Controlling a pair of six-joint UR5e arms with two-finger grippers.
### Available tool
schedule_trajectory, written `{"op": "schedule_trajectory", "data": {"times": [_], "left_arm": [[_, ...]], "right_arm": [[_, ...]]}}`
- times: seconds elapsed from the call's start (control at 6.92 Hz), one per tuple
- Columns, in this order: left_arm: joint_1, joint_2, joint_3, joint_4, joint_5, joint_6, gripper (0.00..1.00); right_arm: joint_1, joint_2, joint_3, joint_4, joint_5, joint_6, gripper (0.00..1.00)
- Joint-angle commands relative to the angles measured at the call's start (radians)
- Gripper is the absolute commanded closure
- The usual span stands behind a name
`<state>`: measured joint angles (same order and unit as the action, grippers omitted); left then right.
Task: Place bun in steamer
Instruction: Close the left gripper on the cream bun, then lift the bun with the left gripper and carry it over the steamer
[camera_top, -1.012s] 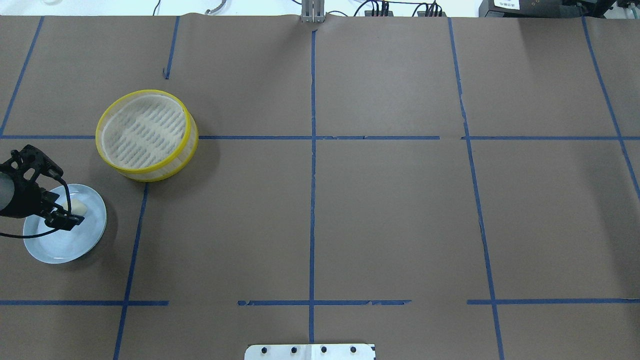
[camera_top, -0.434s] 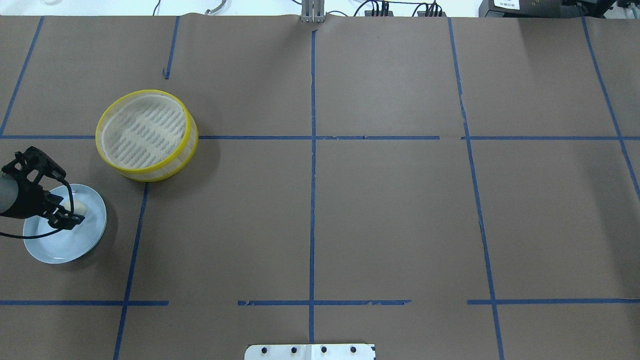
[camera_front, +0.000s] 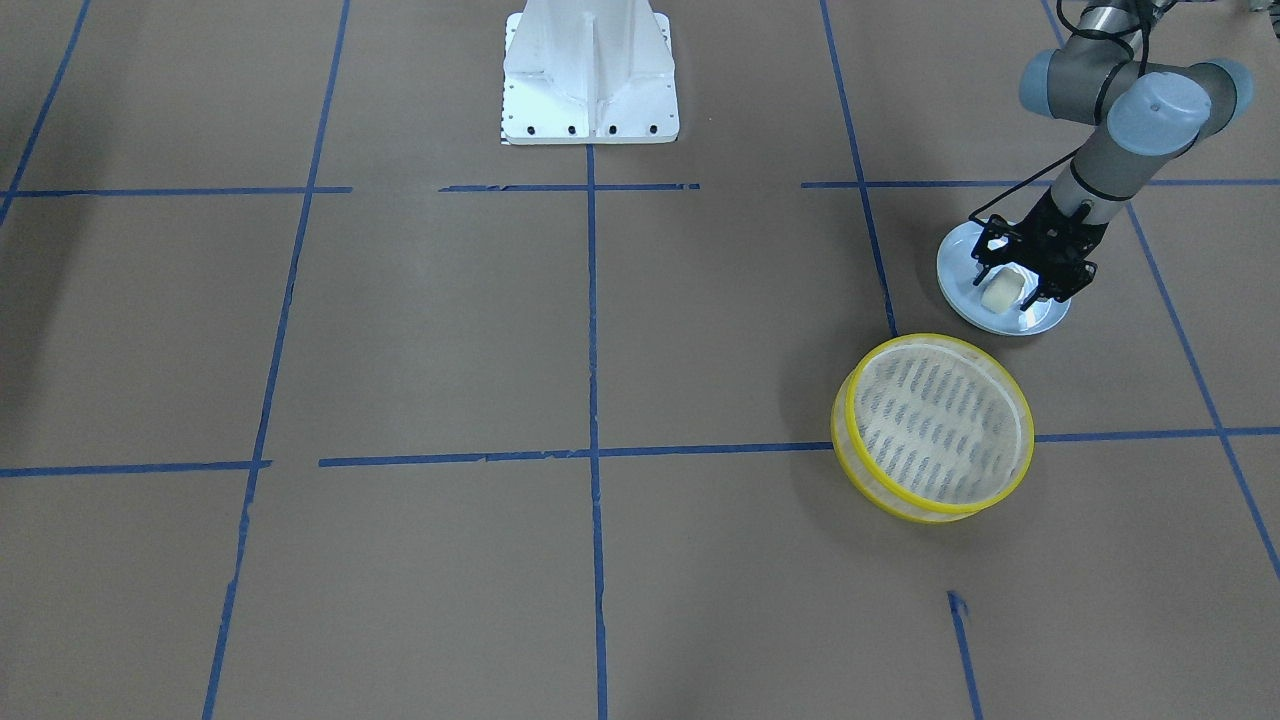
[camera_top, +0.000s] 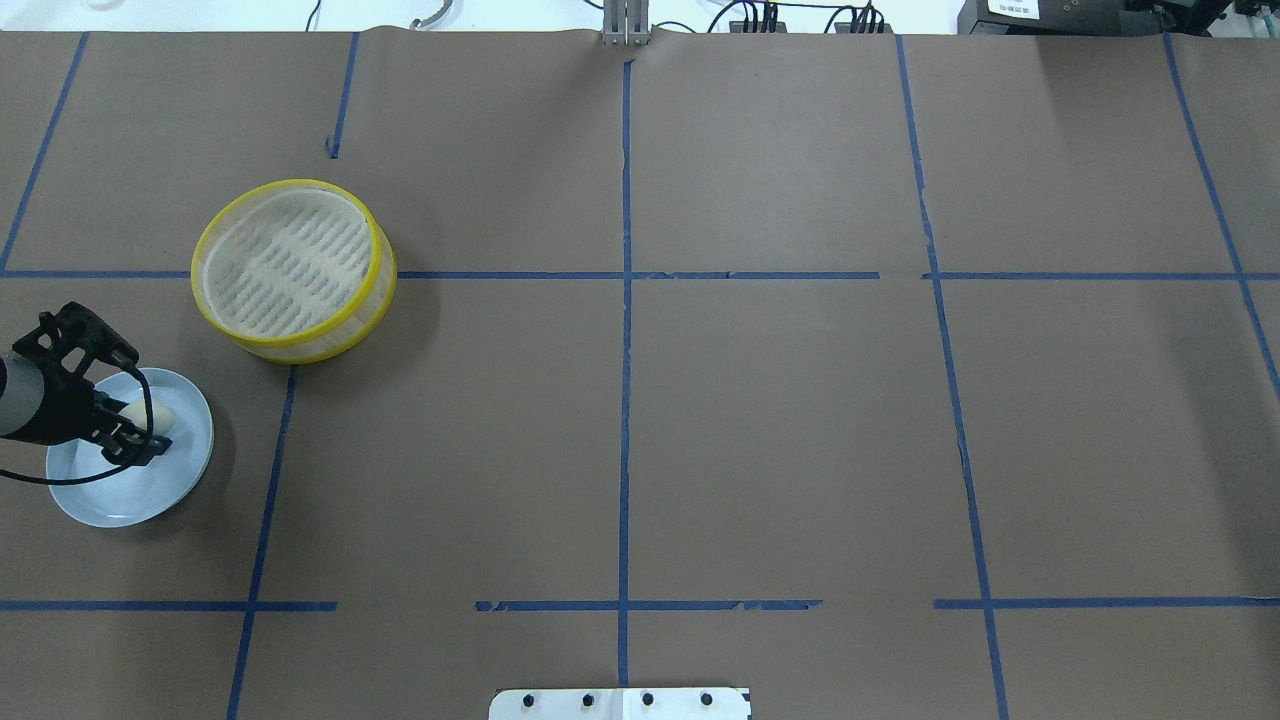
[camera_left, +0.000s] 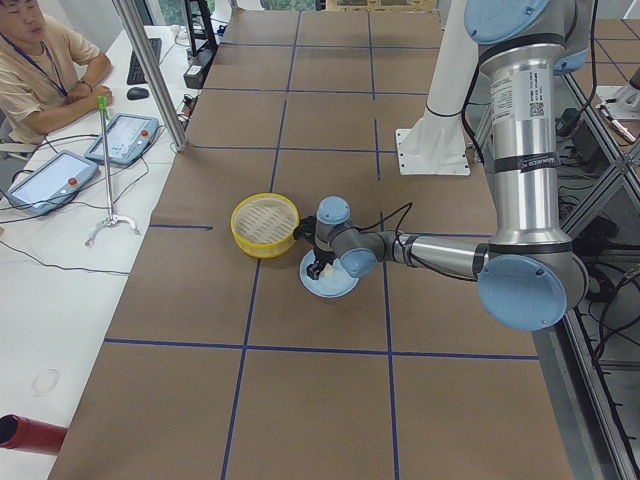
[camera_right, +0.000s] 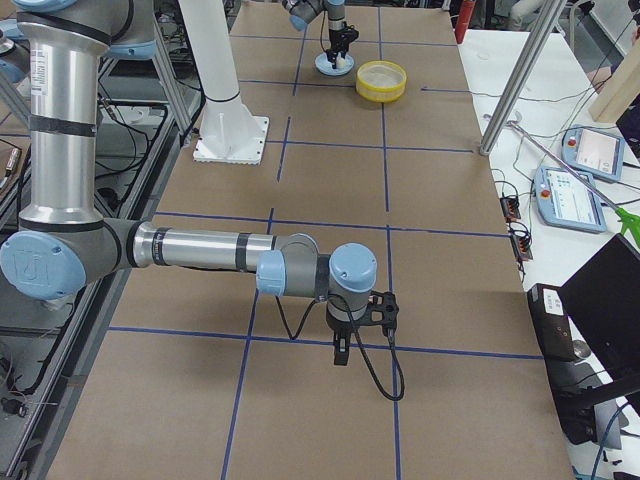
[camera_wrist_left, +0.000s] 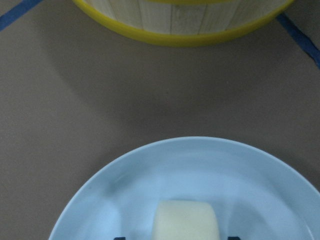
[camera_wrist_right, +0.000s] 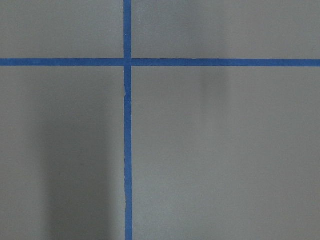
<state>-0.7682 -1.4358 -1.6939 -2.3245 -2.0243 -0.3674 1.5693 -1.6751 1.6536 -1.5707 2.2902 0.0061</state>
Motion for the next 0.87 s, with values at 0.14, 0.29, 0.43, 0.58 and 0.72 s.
{"op": "schedule_trajectory", "data": {"times": [0.14,0.29,0.43,0.58,0.72], "left_arm": [[0.006,0.000,-0.001,0.002,-0.001,-0.001,0.45],[0.006,0.002,-0.004,0.004,-0.001,-0.001,0.55],[0.006,0.002,-0.010,0.004,-0.001,-0.001,0.64],[0.006,0.002,-0.013,0.004,-0.001,-0.001,0.64],[0.004,0.002,-0.023,0.005,-0.004,-0.011,0.67]], "right_arm": [[0.000,0.000,0.000,0.000,0.000,0.000,0.00],[0.000,0.000,0.000,0.000,0.000,0.000,0.00],[0.000,0.000,0.000,0.001,0.000,0.000,0.00],[0.000,0.000,0.000,0.000,0.000,0.000,0.00],[0.000,0.000,0.000,0.000,0.000,0.000,0.00]]}}
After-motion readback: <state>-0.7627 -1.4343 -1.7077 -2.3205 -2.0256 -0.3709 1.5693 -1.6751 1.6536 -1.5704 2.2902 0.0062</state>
